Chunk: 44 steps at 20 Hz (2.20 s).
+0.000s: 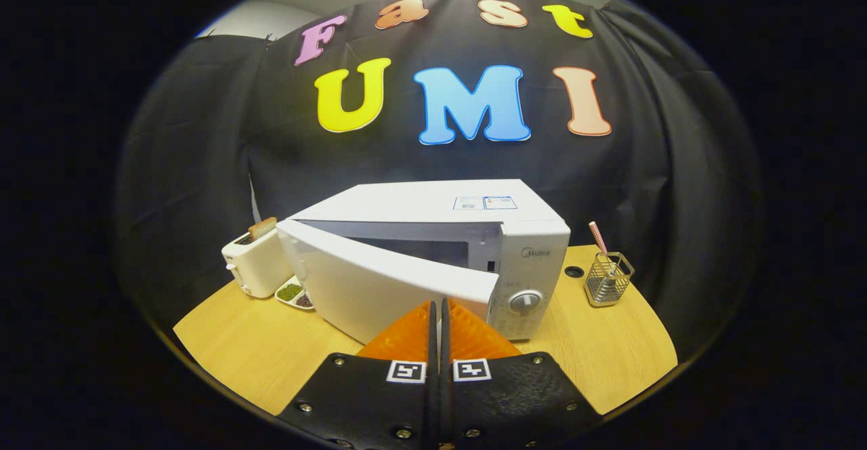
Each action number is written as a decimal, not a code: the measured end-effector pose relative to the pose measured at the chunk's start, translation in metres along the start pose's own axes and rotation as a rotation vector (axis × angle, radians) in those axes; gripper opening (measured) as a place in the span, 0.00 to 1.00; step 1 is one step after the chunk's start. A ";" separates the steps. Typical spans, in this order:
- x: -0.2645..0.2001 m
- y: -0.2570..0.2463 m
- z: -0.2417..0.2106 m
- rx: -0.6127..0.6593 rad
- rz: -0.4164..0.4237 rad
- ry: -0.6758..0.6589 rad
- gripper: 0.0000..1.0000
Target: Open the microwave, put the food inside, and close the microwave door.
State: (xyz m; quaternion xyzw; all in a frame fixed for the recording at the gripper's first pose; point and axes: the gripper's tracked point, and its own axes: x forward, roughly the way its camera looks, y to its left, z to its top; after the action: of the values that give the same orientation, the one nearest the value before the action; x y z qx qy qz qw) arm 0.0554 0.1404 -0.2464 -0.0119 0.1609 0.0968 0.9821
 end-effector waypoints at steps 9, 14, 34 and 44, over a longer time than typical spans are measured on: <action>0.066 -0.029 0.022 0.039 -0.060 -0.007 0.01; 0.075 -0.031 0.024 0.062 -0.048 -0.025 0.01; -0.069 -0.052 0.202 0.022 -0.071 -0.291 0.99; -0.105 -0.071 0.256 -0.023 -0.094 -0.345 0.99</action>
State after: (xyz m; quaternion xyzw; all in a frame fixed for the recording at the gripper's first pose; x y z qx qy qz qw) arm 0.0515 0.0654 0.0287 -0.0135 -0.0118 0.0534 0.9984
